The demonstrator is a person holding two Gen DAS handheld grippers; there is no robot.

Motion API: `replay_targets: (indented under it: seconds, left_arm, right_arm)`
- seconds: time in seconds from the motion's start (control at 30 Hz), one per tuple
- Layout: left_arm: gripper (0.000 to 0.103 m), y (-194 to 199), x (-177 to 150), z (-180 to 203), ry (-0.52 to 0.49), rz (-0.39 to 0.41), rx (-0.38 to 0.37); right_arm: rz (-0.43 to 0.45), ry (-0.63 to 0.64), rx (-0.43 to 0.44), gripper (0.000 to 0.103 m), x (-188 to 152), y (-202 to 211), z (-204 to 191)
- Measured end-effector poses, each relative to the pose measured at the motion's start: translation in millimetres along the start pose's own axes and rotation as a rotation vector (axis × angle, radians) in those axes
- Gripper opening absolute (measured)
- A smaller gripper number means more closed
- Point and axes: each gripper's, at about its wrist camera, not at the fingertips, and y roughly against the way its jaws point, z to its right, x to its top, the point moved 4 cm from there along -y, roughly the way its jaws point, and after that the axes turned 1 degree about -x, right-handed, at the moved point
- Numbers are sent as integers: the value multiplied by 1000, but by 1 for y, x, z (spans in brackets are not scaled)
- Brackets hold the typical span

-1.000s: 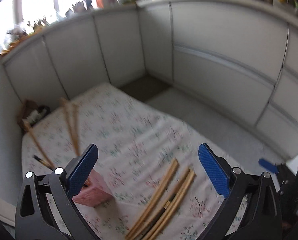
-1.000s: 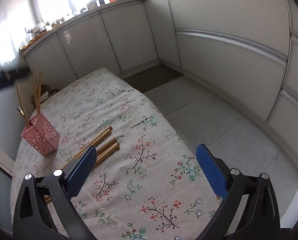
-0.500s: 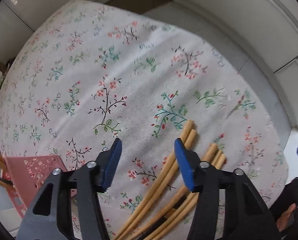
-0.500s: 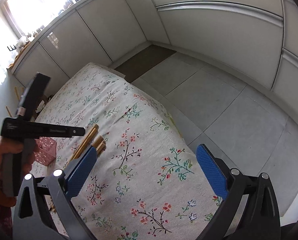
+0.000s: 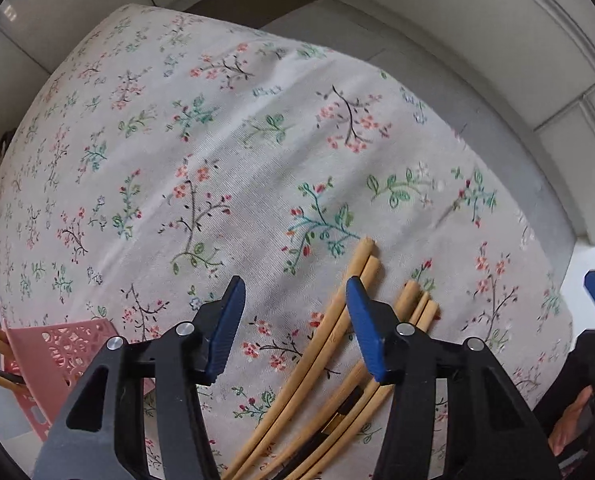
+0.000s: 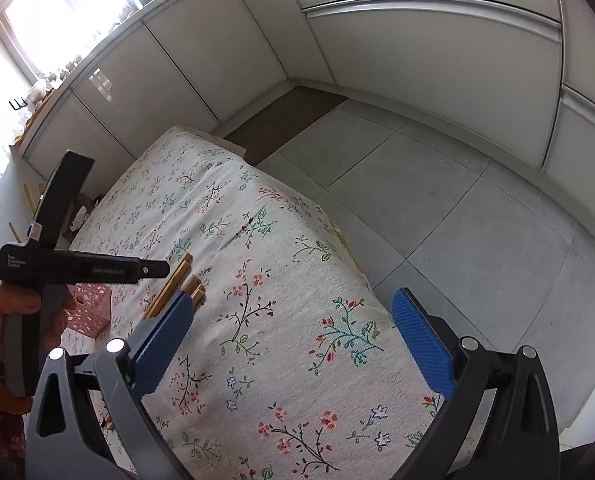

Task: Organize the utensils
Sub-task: 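Lower the left tool to the chopstick pile and grasp a chopstick, then lift the chopstick with the left tool while the right tool grasps a chopstick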

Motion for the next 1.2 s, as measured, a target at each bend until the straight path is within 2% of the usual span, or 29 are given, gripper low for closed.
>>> replay_targets:
  seconds: [0.07,0.13,0.23,0.3,0.33,0.4,0.43,0.5,0.63,0.8,0.9,1.0,1.07,1.13,1.2]
  left_arm:
    - [52,-8,-2,-1,-8,-6,17]
    - [47,-12,-3,-2,-29,-4,22]
    - [26,-14,-6,-2,-36,-12,-51]
    - [17,-15,-9,0,-28,-3,-65]
    - [16,-15,-10,1,-14,4,-72]
    - [12,-15,-14,-4,17,42,-89]
    - [11,-12,-24,9,30,63,-93]
    - [10,-6,-36,2,54,124,-76]
    - [9,37,-67,-14,108,266,-97]
    - [9,112,-105,-28,153,427,-107]
    - [9,160,-129,-33,186,528,-105]
    - [9,198,-149,-35,200,602,-105]
    - [8,208,-159,-38,204,635,-104]
    - [8,221,-168,-39,208,678,-105]
    - [7,235,-175,-41,215,723,-112]
  right_arm:
    - [-2,4,-4,97,0,0,0]
    - [-6,6,-5,97,-1,-1,0]
    - [-13,10,-4,97,-1,-3,-1]
    - [-13,22,-4,96,-1,-4,-4]
    - [-18,30,-3,97,-1,-5,-7]
    - [-45,46,3,97,-2,-9,-12]
    - [-58,51,3,97,-3,-11,-14]
    - [-81,60,3,97,0,-16,-21]
    - [-106,63,6,97,14,-29,-44]
    - [-232,80,14,96,26,-65,-92]
    - [-321,69,6,92,26,-86,-115]
    - [-418,55,6,77,22,-106,-134]
    - [-459,52,-8,65,20,-115,-141]
    - [-491,50,-39,58,16,-123,-146]
    - [-506,53,-74,58,11,-127,-147]
